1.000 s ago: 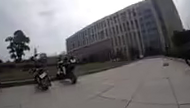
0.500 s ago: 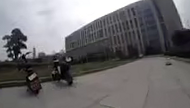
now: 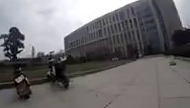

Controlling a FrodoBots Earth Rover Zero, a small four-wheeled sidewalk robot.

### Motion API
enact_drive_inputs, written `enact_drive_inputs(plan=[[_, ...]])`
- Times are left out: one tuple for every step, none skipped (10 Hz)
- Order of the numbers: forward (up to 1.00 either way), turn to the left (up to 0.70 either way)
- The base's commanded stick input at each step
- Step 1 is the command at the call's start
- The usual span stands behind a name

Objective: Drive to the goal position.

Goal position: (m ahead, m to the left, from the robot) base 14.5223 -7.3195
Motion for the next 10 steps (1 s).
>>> enact_drive_inputs(plan=[[0.7,0.0],[0.7,0.0],[0.7,0.0],[0.7,0.0],[0.7,0.0],[0.7,0.0],[0.7,0.0],[0.7,0.0],[0.7,0.0],[0.7,0.0]])
